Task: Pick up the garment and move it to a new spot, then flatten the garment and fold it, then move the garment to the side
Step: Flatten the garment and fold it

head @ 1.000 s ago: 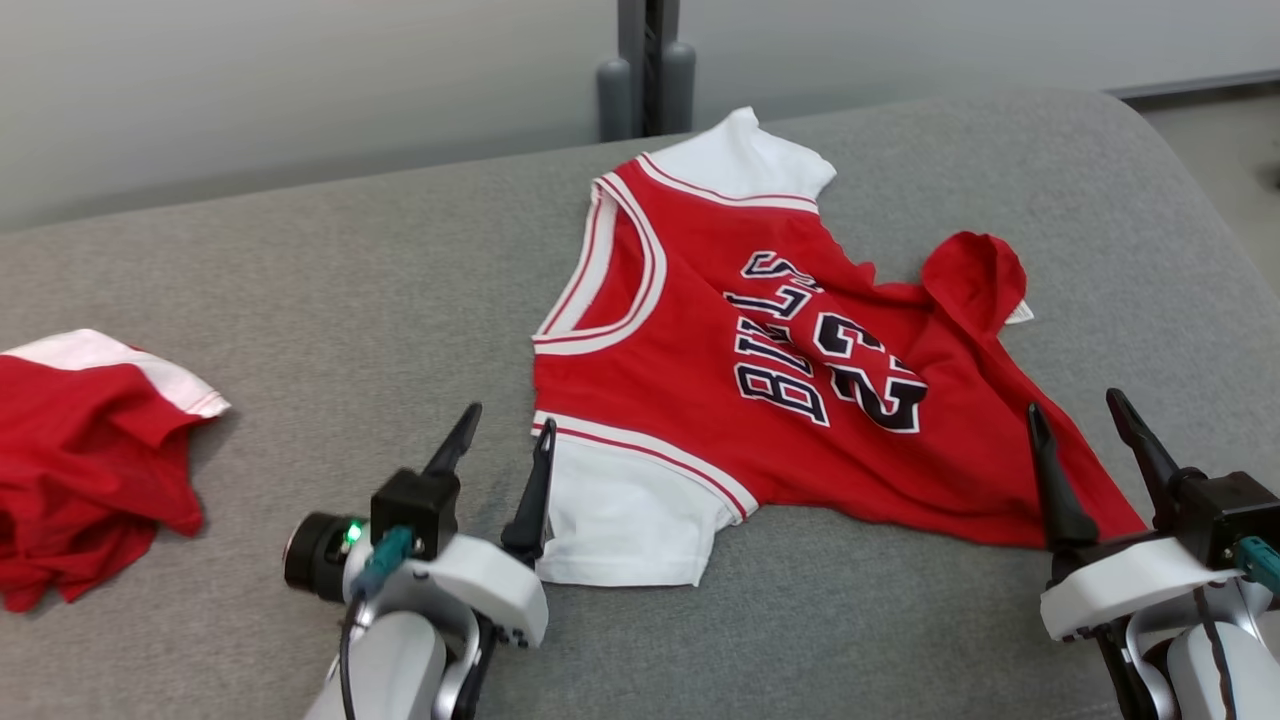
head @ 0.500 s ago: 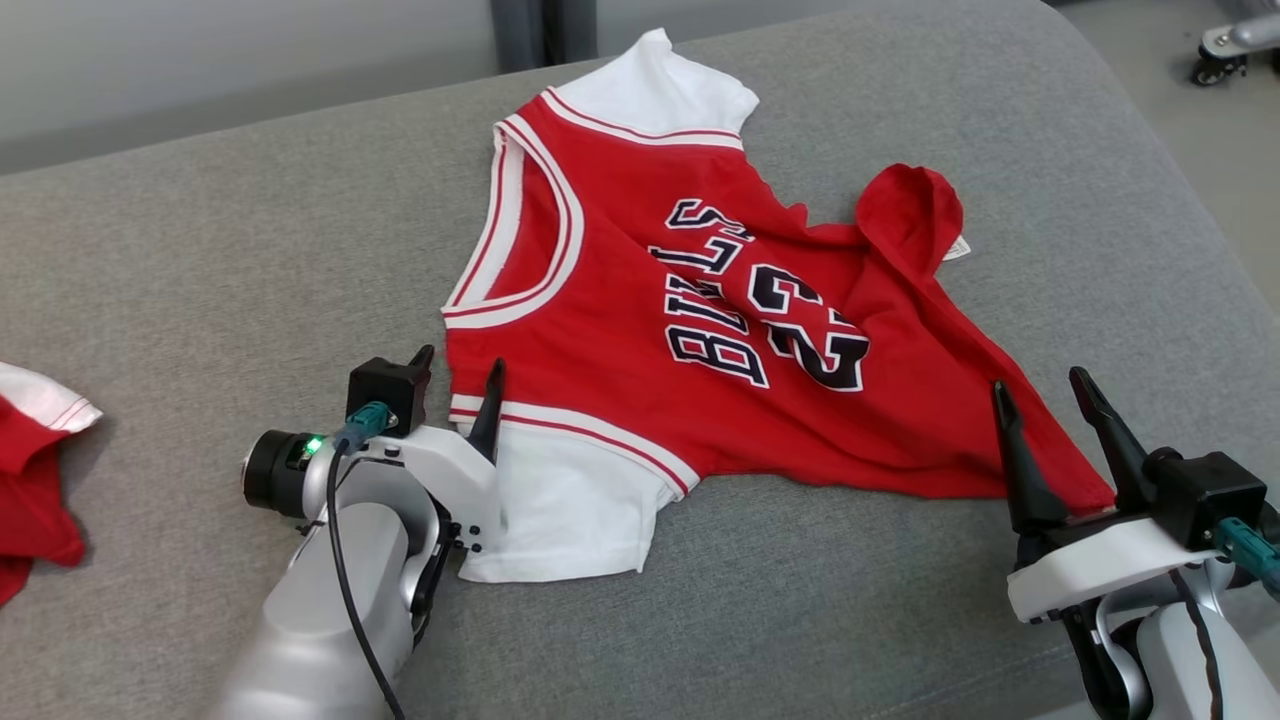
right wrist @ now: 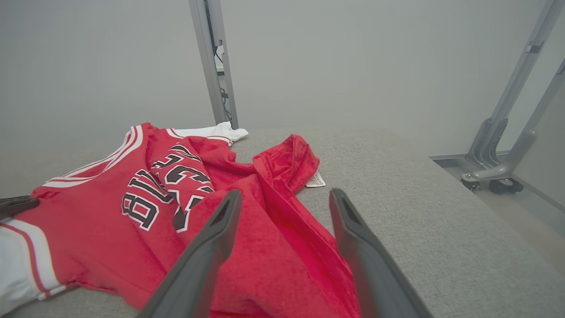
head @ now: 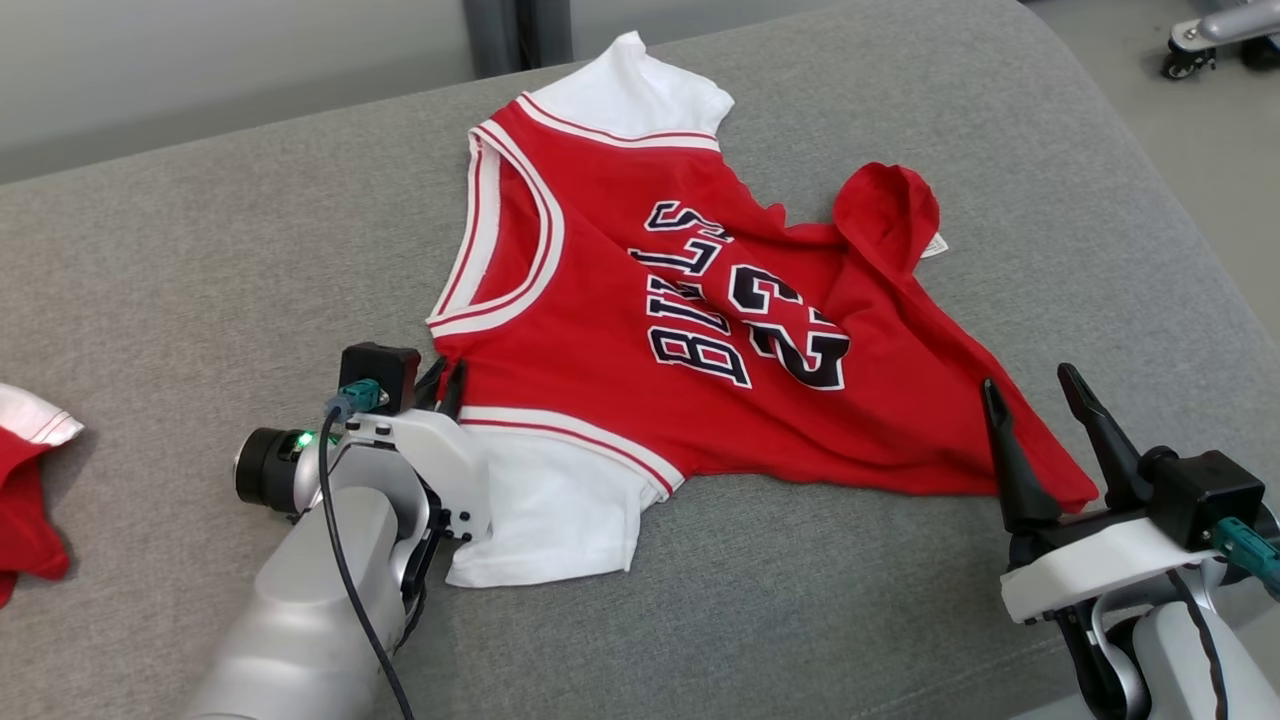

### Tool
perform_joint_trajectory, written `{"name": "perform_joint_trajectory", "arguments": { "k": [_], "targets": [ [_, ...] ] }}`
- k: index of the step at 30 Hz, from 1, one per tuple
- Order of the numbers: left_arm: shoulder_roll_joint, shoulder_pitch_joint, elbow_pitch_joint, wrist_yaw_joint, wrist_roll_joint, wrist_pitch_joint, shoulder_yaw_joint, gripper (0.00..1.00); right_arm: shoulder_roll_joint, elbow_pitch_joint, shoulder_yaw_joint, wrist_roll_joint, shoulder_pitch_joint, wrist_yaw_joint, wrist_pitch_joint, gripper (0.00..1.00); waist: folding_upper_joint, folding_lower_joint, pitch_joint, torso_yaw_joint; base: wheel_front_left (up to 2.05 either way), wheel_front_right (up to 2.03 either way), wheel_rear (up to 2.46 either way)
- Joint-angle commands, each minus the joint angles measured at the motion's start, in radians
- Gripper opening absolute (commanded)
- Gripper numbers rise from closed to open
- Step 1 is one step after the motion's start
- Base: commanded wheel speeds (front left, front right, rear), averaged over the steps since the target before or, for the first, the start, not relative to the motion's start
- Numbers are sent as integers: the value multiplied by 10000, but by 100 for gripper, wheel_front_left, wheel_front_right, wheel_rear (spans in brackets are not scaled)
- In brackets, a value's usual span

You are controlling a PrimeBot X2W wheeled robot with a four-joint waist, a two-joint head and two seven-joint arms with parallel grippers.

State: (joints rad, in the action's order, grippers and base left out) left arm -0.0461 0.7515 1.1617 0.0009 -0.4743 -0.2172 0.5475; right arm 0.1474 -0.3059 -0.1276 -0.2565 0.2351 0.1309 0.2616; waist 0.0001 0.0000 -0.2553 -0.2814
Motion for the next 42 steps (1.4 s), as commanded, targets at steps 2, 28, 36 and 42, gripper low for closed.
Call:
{"name": "perform_joint_trajectory", "arguments": {
  "k": [2,28,36,42],
  "targets": [
    [-83,255,-71,96,-216,-210,6,0,120,15,65,-37,-95,-3,51,100,-1,0,50,151,0,0,0],
    [-932,-1223,-1969,869,290,-487,-1709,100,202,-536,225,280,-606,-3,52,100,-1,0,1496,1611,0,0,0],
    [-780,-3032,-4147,634,904,-475,-2568,100,107,-471,406,282,-992,-3,52,100,-1,0,1868,1942,0,0,0],
    [-451,-4422,-5151,546,1376,-477,-3089,100,96,-491,349,266,-1155,-3,52,100,-1,0,2069,2151,0,0,0]
  ]
}}
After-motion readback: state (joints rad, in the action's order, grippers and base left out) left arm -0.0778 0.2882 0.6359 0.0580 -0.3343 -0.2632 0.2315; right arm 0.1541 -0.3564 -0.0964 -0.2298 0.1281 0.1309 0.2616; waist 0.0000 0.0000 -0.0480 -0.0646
